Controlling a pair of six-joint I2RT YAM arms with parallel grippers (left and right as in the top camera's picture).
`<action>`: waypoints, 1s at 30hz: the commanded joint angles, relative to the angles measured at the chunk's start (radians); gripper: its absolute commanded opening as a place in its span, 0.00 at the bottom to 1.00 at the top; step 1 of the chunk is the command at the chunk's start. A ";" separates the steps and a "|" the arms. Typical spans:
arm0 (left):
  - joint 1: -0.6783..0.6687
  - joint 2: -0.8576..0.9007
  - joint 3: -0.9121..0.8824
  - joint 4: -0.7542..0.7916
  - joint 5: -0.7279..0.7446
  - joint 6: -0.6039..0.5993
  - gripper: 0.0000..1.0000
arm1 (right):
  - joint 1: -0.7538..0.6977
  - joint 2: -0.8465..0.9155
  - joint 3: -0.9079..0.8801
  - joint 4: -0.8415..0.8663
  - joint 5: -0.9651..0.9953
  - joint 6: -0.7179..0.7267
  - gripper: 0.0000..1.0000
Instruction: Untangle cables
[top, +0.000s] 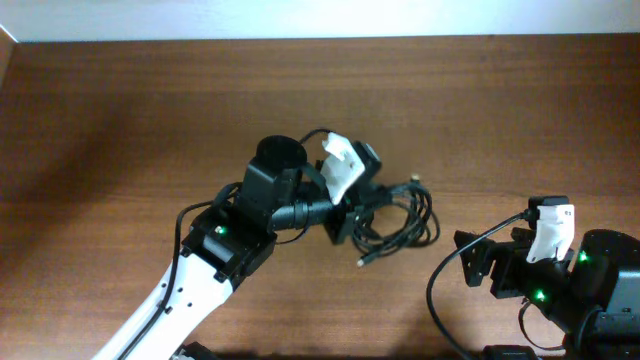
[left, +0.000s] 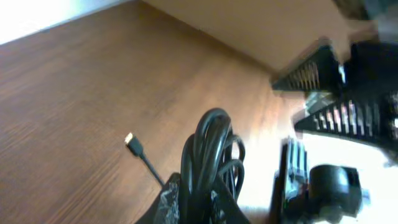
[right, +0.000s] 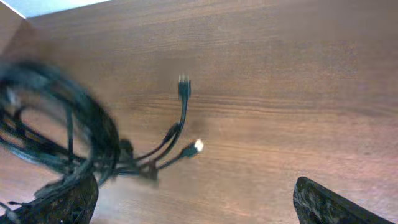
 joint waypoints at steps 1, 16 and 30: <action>-0.003 -0.021 0.006 -0.046 0.145 0.256 0.00 | -0.006 -0.004 0.021 0.030 0.016 -0.045 0.99; -0.001 -0.021 0.006 -0.016 0.359 0.686 0.00 | -0.006 -0.004 0.021 -0.021 -0.480 -0.426 0.99; -0.077 -0.021 0.006 0.025 0.486 0.587 0.00 | -0.007 0.224 0.021 0.040 0.135 -0.108 0.99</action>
